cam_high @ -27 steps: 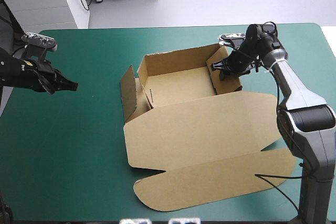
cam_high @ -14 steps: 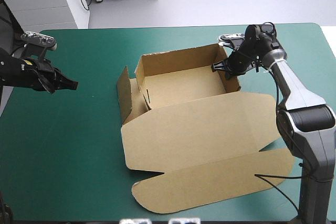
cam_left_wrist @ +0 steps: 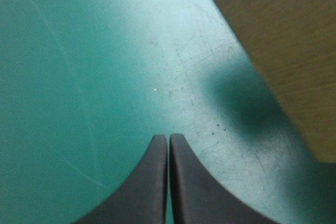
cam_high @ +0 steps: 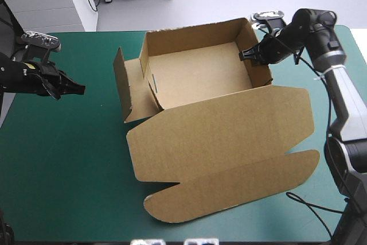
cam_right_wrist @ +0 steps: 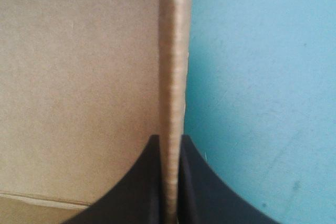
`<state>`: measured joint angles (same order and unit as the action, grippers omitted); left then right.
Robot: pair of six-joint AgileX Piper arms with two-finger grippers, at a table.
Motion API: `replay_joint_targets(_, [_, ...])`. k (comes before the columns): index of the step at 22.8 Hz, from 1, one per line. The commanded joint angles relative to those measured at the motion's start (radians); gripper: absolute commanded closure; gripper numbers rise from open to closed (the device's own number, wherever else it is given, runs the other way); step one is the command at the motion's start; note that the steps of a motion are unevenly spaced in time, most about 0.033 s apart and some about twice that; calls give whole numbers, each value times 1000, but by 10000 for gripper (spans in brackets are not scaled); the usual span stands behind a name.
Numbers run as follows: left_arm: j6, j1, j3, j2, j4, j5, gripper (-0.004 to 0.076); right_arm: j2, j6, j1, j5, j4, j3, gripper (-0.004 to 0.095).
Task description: Fold the box
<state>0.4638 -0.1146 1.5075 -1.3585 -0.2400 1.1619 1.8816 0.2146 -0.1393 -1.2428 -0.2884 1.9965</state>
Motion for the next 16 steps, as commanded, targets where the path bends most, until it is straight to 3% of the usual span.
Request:
replay_joint_targets(1, [-33,1,22,28,12,-53,731,-162,14,46,-5,-75,26,927])
replay_joint_targets(5, [-57,-2,-36,28,21,-138,731,-295,57,107,-5,-155,-24,927])
replay_joint_targets(8, [-60,-2,-134,28,-27,-291,731,-396,98,121,-5,-161,-94,927])
replay_joint_targets(11, [-47,-2,-191,28,-176,-380,731,-438,100,121,-5,-164,-117,927])
replay_joint_targets(16, [129,-2,-223,22,-446,-328,731,-463,96,121,-5,-164,-117,927])
